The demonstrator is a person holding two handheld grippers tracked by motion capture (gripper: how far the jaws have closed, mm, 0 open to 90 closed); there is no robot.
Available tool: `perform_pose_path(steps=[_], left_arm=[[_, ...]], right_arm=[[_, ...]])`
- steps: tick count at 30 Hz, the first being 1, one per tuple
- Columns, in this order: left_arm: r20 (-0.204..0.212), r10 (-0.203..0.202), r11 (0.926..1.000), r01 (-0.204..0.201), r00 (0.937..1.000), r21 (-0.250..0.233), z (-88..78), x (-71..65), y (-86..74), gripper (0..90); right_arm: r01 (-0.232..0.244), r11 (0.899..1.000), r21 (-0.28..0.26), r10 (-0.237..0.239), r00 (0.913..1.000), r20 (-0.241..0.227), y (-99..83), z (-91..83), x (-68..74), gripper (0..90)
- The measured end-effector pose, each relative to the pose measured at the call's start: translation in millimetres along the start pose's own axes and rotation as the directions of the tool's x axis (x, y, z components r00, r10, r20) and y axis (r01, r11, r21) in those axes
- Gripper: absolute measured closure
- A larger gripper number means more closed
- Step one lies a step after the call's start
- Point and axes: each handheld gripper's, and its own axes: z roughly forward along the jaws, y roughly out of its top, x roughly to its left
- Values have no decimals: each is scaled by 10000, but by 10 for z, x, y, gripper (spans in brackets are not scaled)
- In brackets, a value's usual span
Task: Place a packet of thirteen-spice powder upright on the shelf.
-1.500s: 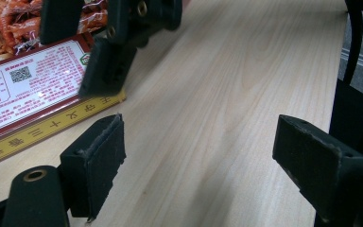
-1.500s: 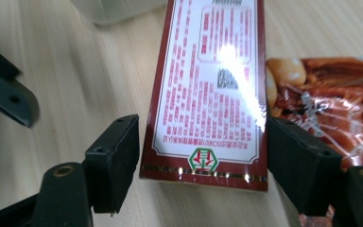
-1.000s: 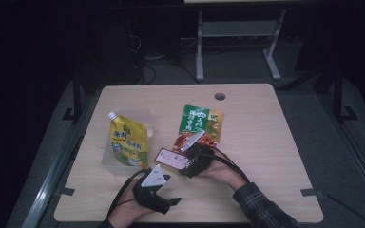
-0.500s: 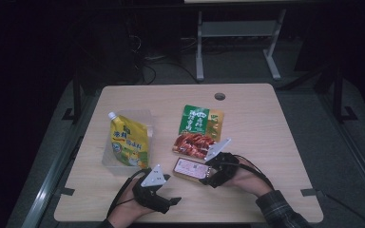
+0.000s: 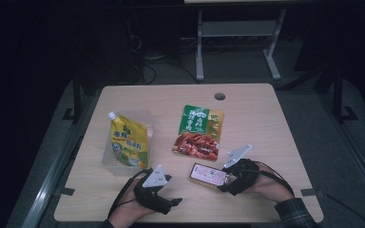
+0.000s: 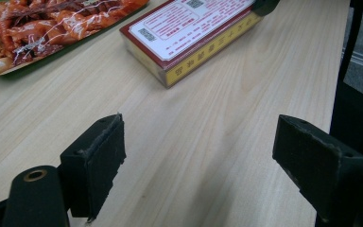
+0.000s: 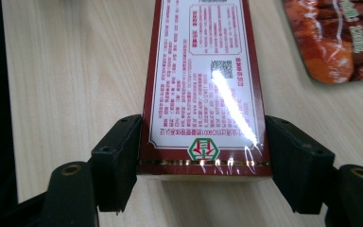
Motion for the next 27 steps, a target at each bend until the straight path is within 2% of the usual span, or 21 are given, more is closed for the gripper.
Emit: perform_pose_path(steps=[4,6,9,12,13,15,16,20,23,24,26,27], left_arm=[[18,10,10000,-10,10000,59,-1,3,4,172],[26,0,10000,0,10000,43,2,0,6,172],[42,141,9999,-141,9999,58,21,7,35,181],[80,287,9996,-287,9996,49,56,23,98,225],[61,357,9993,-357,9993,62,69,35,125,244],[43,378,9992,-378,9993,116,98,62,180,333],[43,378,9992,-378,9993,116,98,62,180,371],[81,189,9992,-191,9998,340,191,159,327,649],[-5,-31,9995,31,10000,317,285,218,434,852],[-24,-29,9995,29,10000,326,315,243,474,896],[-37,-47,9994,49,10000,339,385,284,560,898],[-86,-35,9995,38,10000,320,419,298,605,898]], right_arm=[[-592,9979,-280,594,9982,71,-45,-105,39,299],[-672,9969,-401,675,9977,82,-59,-131,42,300],[-1135,9910,-716,1151,9932,191,-129,-225,57,301],[-1559,9830,-968,1604,9862,407,-225,-284,76,357],[-1804,9780,-1051,1860,9814,468,-260,-301,85,414],[-2140,9701,-1149,2208,9741,497,-327,-330,108,496],[-2338,9649,-1192,2412,9691,511,-352,-343,126,568],[-2713,9557,-1141,2811,9563,805,-424,-366,173,789],[-2934,9475,-1273,3051,9485,850,-456,-360,168,886],[-2969,9459,-1311,3091,9472,852,-460,-358,163,897],[-2931,9468,-1329,3049,9491,787,-459,-343,161,899],[-2843,9510,-1214,2949,9522,802,-458,-335,160,899]])
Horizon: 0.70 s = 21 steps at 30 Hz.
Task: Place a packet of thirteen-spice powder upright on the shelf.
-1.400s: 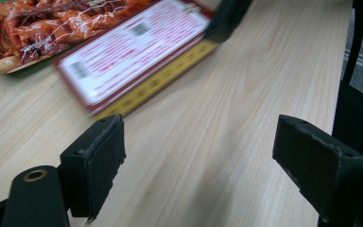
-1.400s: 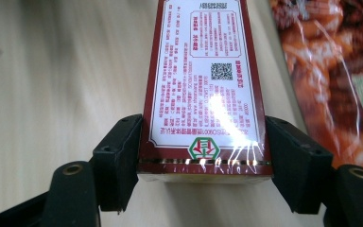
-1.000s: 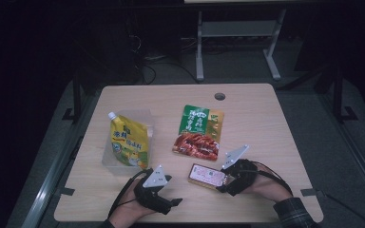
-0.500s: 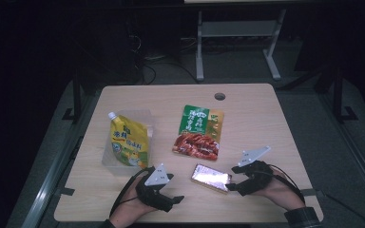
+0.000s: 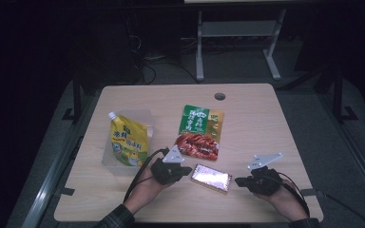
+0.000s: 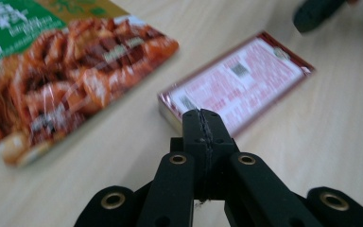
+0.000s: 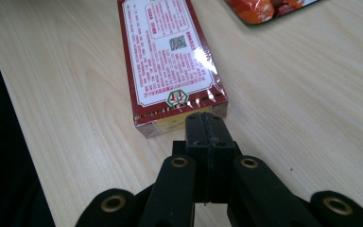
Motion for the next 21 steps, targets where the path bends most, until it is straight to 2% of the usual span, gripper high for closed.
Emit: perform_pose_path(steps=[3,6,7,11,12,16,21], left_arm=[[-59,39,10000,-39,10000,-58,85,31,88,898],[-151,159,9998,-157,9998,129,241,94,190,898],[-188,250,9993,-245,9995,277,348,140,232,898],[-218,296,9976,-282,9993,633,498,213,248,897],[-224,156,9980,-142,9996,612,524,220,238,897],[-193,14,9971,1,9998,755,540,233,199,897],[12,49,9943,-50,10000,1067,442,216,93,897]], right_arm=[[90,9999,80,-88,9999,-131,-7,25,9,899],[248,9995,211,-244,9995,-220,-8,72,27,899],[254,9993,281,-248,9995,-200,-6,89,39,899],[308,9992,263,-304,9994,-176,2,104,27,899],[342,9991,257,-337,9992,-206,4,114,25,900],[437,9985,321,-430,9989,-210,14,155,30,899],[408,9987,320,-405,9991,-94,47,180,22,899]])
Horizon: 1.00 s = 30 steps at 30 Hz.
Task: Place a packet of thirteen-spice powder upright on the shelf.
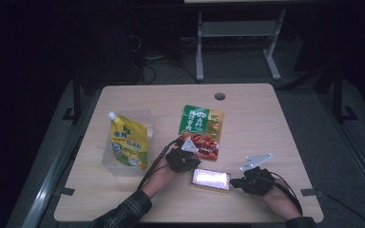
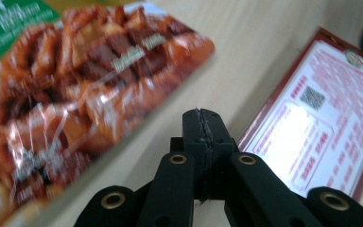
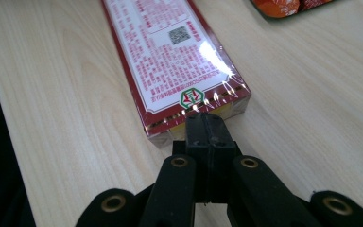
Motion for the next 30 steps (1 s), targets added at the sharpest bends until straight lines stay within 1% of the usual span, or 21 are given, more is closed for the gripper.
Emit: perform_pose_path(steps=[2,4,5,7,8,9,10,11,12,13,14,15,16,17,18,20,21,22,23,27,30], left_arm=[[180,-129,9999,128,9998,73,-46,-26,-60,897],[216,-202,9998,200,9996,66,-70,-49,-92,897],[337,-275,9995,270,9991,146,-127,-96,-153,897],[205,-250,9997,249,9995,67,-190,-127,-194,896],[173,-195,9998,194,9997,21,-243,-126,-207,869],[228,-338,9991,344,9992,-257,-287,-138,-220,830],[306,-214,9994,222,9993,-273,-345,-141,-230,788],[306,-214,9994,222,9993,-273,-345,-141,-230,733],[402,-118,9990,135,9991,-423,-400,-169,-248,733],[685,50,9981,-8,9976,-612,-452,-207,-283,584],[830,181,9971,-119,9964,-756,-463,-233,-311,504],[830,181,9971,-119,9964,-756,-463,-233,-311,407],[872,418,9963,-350,9953,-786,-461,-257,-337,407],[892,643,9955,-577,9939,-750,-443,-284,-360,329],[835,932,9944,-886,9921,-577,-378,-329,-385,263],[794,1134,9934,-1118,9904,-241,-318,-332,-382,236],[908,1080,9941,-1064,9900,-222,-299,-327,-382,223],[900,997,9949,-977,9909,-268,-290,-323,-379,201],[963,1089,9940,-1071,9894,-237,-293,-309,-375,194],[1153,1063,9938,-1017,9876,-449,-269,-308,-378,180],[1264,1172,9926,-1120,9850,-472,-262,-325,-376,178]], right_arm=[[25,10000,-46,-25,10000,17,4,7,-6,899],[-28,10000,-16,28,10000,55,13,9,-9,899],[-47,10000,-48,47,10000,62,16,14,-11,899],[10,10000,-60,-9,9999,107,26,12,-18,899],[45,10000,-68,-44,9999,138,29,9,-19,899],[29,10000,-78,-28,9999,145,31,7,-18,899],[38,10000,-68,-37,9999,137,31,5,-21,900],[38,10000,-68,-37,9999,137,31,5,-21,900],[70,9999,-81,-69,9999,130,29,7,-26,900],[9,10000,-82,-8,10000,70,25,8,-27,900],[-21,9999,-120,22,10000,71,22,12,-29,899],[-21,9999,-120,22,10000,71,22,12,-29,899],[-16,9999,-125,17,10000,70,22,14,-31,900],[-21,9999,-107,22,10000,47,23,15,-32,899],[18,10000,-91,-18,10000,51,26,16,-36,899],[33,9999,-115,-32,10000,36,29,15,-36,899],[73,9999,-120,-73,10000,23,28,17,-38,899],[86,9999,-109,-86,10000,45,28,16,-36,899],[73,9999,-122,-72,10000,34,27,14,-39,899],[43,9999,-113,-44,10000,-24,23,14,-46,899],[73,9999,-129,-73,10000,0,25,15,-53,899]])
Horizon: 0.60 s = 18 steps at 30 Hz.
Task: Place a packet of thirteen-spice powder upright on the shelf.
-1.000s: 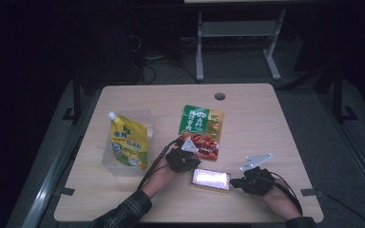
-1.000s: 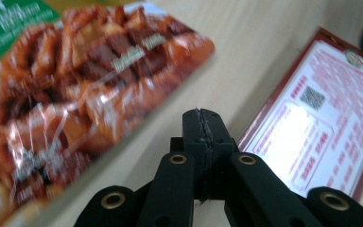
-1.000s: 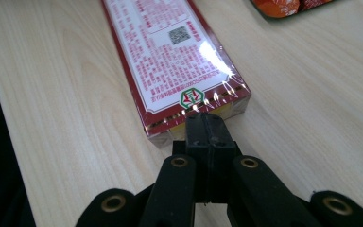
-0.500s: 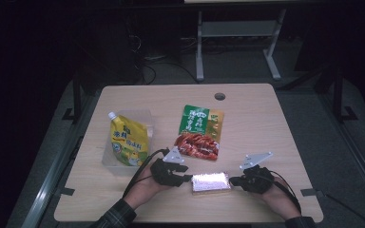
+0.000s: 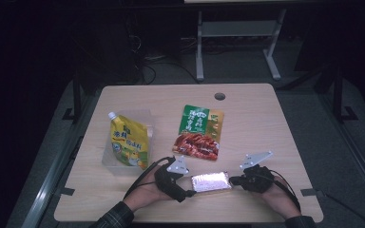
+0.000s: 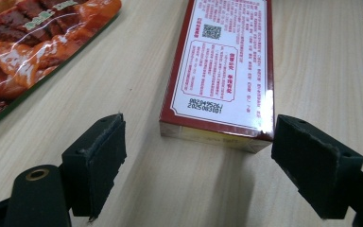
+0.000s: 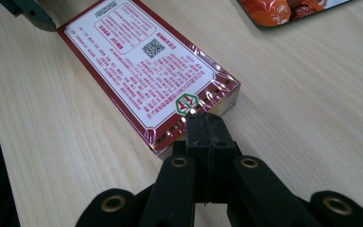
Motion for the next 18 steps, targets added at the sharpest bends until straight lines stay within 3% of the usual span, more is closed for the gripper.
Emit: perform_pose_path(steps=[6,10,14,18], left_arm=[[369,243,9997,-246,9990,73,14,-51,7,178],[293,396,9989,-403,9988,244,48,-65,12,183],[222,306,9993,-311,9993,227,68,-58,6,297],[256,337,9989,-345,9991,310,58,-59,10,308]], right_arm=[[37,10000,47,-38,10000,76,1,1,-2,898],[102,9999,71,-102,9999,71,2,2,-3,899],[349,9994,54,-350,9992,169,1,4,12,899],[376,9993,50,-376,9992,149,0,4,17,899]])
